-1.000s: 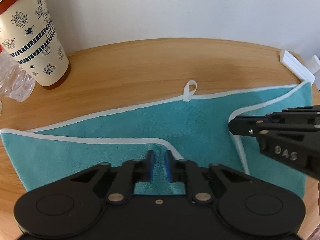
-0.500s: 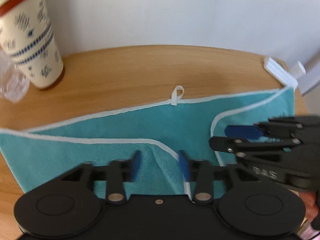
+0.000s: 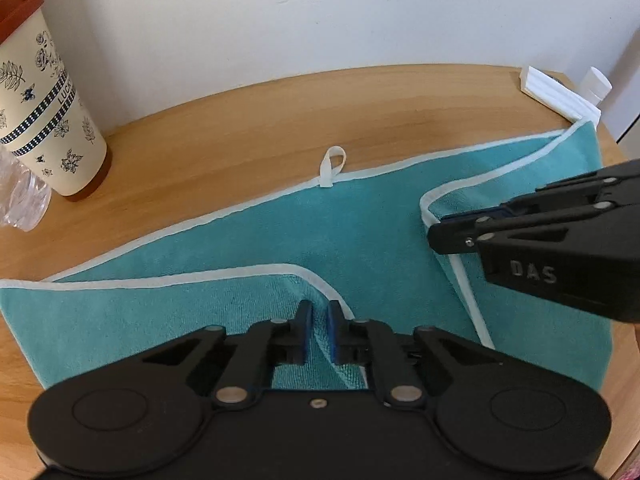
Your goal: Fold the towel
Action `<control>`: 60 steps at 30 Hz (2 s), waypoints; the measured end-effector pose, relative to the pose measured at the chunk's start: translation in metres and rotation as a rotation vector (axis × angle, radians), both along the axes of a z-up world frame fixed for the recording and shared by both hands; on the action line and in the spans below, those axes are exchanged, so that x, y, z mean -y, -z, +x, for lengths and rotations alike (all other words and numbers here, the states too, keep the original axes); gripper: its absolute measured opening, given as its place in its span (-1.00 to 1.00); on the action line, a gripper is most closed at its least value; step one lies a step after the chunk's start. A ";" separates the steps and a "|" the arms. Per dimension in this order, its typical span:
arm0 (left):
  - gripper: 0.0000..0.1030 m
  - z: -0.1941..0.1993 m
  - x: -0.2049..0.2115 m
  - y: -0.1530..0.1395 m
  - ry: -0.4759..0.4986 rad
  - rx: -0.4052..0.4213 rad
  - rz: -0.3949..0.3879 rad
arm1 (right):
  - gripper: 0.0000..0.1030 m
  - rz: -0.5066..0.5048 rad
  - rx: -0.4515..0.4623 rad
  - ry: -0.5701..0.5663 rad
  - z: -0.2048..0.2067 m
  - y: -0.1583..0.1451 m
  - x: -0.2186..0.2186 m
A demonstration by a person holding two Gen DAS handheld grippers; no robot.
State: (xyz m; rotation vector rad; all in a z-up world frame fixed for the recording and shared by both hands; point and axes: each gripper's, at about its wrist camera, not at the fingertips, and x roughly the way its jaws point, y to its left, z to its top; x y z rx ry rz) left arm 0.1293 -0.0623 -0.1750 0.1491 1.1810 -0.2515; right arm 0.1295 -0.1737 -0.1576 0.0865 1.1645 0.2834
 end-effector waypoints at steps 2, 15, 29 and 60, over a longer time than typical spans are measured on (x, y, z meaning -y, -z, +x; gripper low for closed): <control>-0.91 0.003 -0.004 -0.003 -0.027 -0.001 -0.021 | -0.96 0.015 0.009 0.018 0.003 -0.004 0.002; -0.93 0.033 -0.019 -0.018 -0.155 0.068 -0.105 | -0.96 0.141 0.021 0.125 0.025 -0.009 0.005; -0.77 0.060 -0.012 0.007 -0.188 0.036 -0.146 | -0.88 0.166 0.001 0.190 0.041 0.014 -0.002; 0.01 -0.066 -0.073 0.009 -0.152 0.050 0.054 | -0.34 -0.202 -0.004 0.206 -0.112 -0.001 0.071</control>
